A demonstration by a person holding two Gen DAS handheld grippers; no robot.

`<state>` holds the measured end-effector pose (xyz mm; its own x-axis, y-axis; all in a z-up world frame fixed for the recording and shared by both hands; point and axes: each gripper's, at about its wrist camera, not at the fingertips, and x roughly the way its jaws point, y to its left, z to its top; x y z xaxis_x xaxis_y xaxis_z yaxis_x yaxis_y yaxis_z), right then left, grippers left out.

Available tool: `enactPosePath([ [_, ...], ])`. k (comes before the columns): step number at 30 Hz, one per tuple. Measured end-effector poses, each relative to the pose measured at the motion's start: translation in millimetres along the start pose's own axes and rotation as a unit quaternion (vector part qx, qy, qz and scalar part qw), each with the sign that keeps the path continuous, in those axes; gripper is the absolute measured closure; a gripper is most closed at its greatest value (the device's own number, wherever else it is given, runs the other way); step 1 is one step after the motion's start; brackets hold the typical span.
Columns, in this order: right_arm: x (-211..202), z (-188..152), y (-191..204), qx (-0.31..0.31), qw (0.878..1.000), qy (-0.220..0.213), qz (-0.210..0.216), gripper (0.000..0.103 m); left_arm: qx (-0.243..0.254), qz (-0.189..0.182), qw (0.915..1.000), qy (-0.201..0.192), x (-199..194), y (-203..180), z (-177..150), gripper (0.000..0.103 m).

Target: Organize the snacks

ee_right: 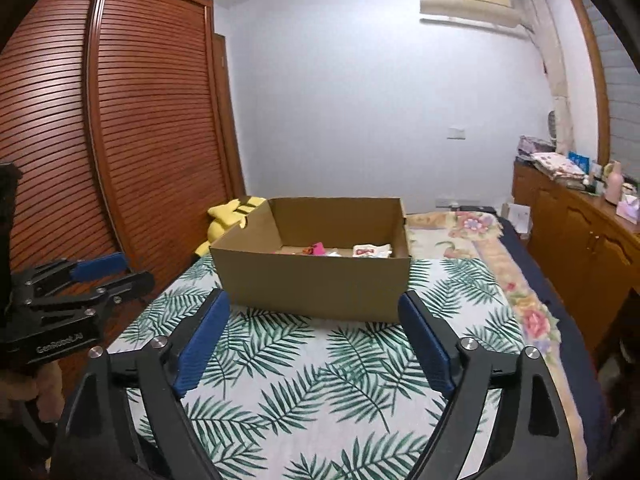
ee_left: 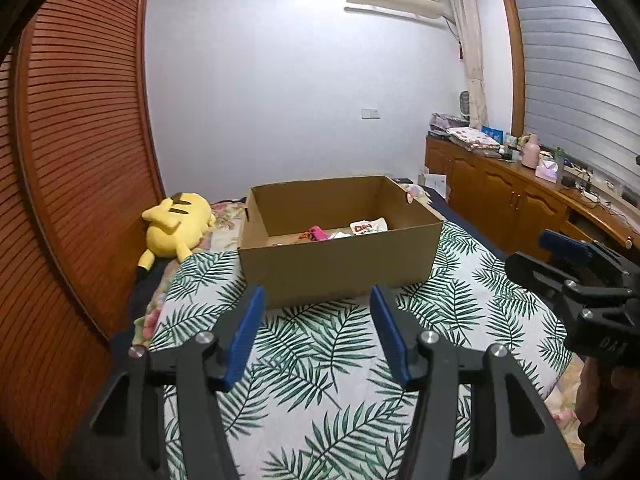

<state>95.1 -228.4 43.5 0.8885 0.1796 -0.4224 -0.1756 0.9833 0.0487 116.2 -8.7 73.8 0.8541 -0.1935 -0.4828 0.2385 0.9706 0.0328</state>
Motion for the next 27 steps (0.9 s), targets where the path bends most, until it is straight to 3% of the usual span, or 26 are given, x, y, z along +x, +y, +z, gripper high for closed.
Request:
enactPosePath([
  [7, -21.4, -18.7, 1.1, 0.013, 0.999, -0.014, -0.033, 0.007, 0.005, 0.061, 0.9981, 0.011, -11.3, -10.2, -26.4, 0.047],
  [15, -41.4, -33.8, 5.7, 0.011, 0.998, -0.023, -0.055, 0.007, -0.019, 0.051, 0.9984, 0.012, -18.0, -8.2, -47.5, 0.047],
  [27, -50.9, -38.8, 8.9, 0.012, 0.997, -0.035, -0.07, 0.006, -0.015, 0.064, 0.9978, 0.005, -22.4, -7.6, -56.3, 0.046],
])
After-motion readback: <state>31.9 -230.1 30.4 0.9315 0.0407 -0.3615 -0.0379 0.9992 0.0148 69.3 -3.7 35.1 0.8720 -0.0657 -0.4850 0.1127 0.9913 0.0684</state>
